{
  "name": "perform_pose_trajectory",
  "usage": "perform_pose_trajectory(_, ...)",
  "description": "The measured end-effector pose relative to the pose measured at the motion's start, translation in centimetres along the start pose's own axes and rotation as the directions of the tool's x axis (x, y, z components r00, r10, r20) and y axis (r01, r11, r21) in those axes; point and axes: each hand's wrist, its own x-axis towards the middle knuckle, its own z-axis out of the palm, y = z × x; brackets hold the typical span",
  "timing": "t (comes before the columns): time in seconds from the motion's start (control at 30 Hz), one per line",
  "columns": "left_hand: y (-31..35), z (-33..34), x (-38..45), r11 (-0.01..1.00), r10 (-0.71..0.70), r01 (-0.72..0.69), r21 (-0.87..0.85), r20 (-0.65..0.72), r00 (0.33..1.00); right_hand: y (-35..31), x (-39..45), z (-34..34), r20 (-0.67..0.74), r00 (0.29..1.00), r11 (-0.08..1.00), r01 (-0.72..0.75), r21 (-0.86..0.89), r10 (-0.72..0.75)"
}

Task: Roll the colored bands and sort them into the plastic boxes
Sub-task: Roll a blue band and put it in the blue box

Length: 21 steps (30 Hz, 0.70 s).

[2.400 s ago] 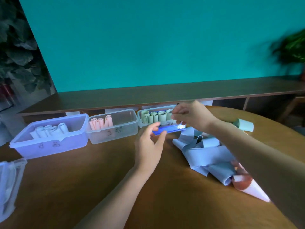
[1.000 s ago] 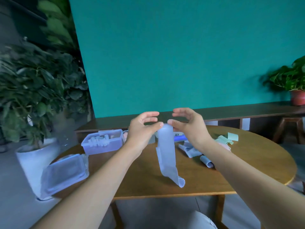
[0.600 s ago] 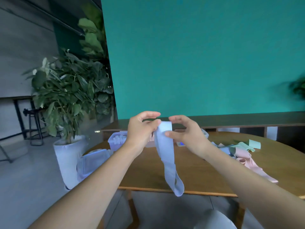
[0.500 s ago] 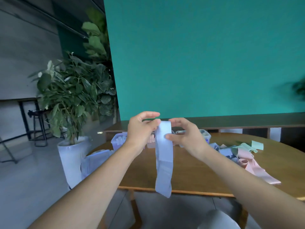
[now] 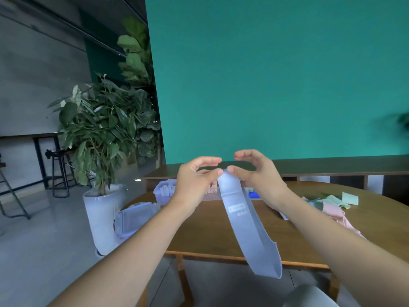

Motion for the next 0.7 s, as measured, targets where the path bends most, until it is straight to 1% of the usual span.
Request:
perform_pose_trajectory(0.07, 0.0, 0.3, 0.4, 0.999, 0.001, -0.003, -0.032, -0.064, 0.998, 0.5, -0.7, -0.2, 0.036, 0.999, 0.998, 0.030, -0.056, -0.028)
perform_pose_trajectory(0.13, -0.2, 0.5, 0.8, 1.000, 0.008, -0.011, -0.026, -0.117, 0.993, 0.9, -1.2, -0.3, 0.055, 0.998, 0.998, 0.040, -0.039, -0.038)
perform_pose_trajectory(0.2, -0.4, 0.6, 1.1, 1.000, 0.011, -0.012, -0.001, -0.129, 0.992, 1.1, -1.3, -0.3, 0.055, 0.997, 0.998, 0.047, -0.034, -0.045)
perform_pose_trajectory(0.27, -0.7, 0.6, 1.2, 1.000, 0.011, -0.010, 0.013, -0.096, 0.995, 1.0, -1.1, -0.2, 0.015, 0.997, 0.995, 0.076, -0.060, -0.075)
perform_pose_trajectory(0.33, -0.8, 0.3, 1.0, 0.999, 0.005, -0.004, 0.041, -0.022, 1.000, 0.9, -0.8, -0.3, -0.015, 0.995, 0.994, 0.095, -0.055, -0.096)
perform_pose_trajectory(0.43, -1.2, 0.0, 0.6, 0.999, -0.013, 0.009, 0.043, 0.100, 0.995, 0.4, -0.2, -0.2, 0.035, 0.997, 0.996, 0.074, -0.048, -0.073)
perform_pose_trajectory(0.47, -1.5, -0.2, 0.6, 0.999, -0.010, 0.006, 0.038, 0.101, 0.995, 0.4, 0.0, -0.2, 0.050, 0.996, 0.996, 0.070, -0.056, -0.068)
perform_pose_trajectory(0.6, -2.4, -0.5, 1.3, 0.997, 0.016, -0.017, 0.075, 0.010, 1.000, 0.6, 0.8, -0.1, 0.058, 0.997, 0.994, 0.051, -0.093, -0.045)
perform_pose_trajectory(0.7, -3.1, -0.3, 1.6, 0.997, 0.006, -0.007, 0.079, 0.016, 1.000, 0.9, 1.2, -0.3, 0.061, 0.998, 0.995, 0.040, -0.094, -0.035)
